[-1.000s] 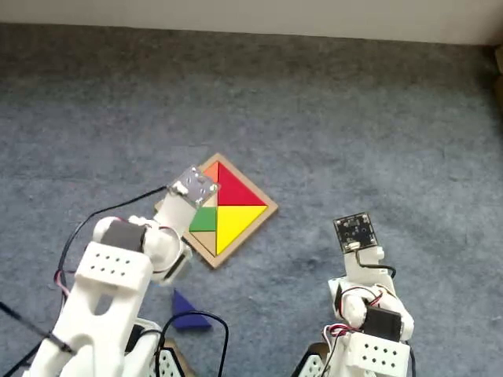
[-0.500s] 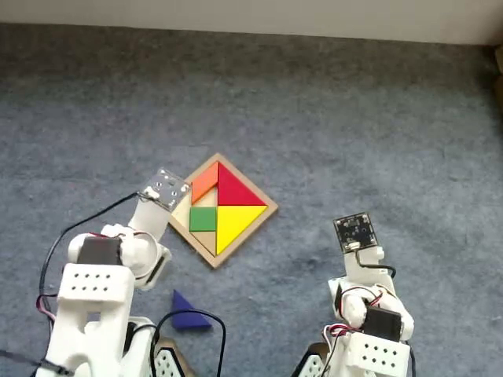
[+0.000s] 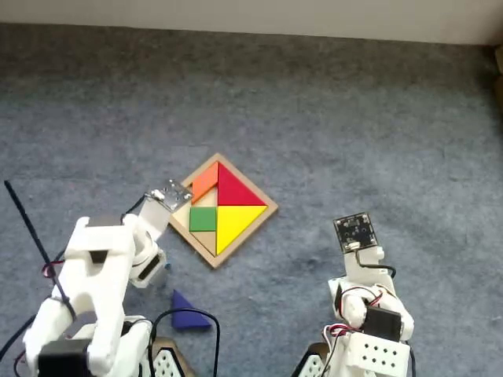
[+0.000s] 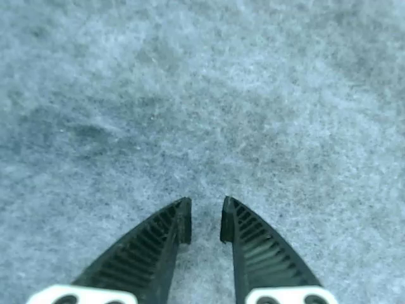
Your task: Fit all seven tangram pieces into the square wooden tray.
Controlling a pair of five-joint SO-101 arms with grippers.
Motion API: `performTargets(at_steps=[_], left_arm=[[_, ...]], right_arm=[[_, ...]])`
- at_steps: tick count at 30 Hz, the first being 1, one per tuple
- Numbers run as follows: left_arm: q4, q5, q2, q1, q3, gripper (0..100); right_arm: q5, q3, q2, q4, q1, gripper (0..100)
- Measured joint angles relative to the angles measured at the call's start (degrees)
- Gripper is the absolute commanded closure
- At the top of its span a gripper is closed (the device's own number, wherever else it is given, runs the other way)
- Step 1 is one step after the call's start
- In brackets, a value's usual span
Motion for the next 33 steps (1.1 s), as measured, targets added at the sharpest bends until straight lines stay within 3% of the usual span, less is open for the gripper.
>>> performTargets(at_steps=[11, 25, 33], left_arm=[[0.4, 0.1, 6.5, 0.4, -4.8, 92], [5.8, -0.1, 6.9, 0.0, -16.5, 92], [5.8, -0.1, 6.9, 0.1, -16.7, 73]], right_arm=[[0.0, 0.0, 0.0, 0.0, 0.0, 90.8], [0.0, 0.0, 0.0, 0.0, 0.0, 90.8], [0.0, 0.0, 0.0, 0.0, 0.0, 90.8]])
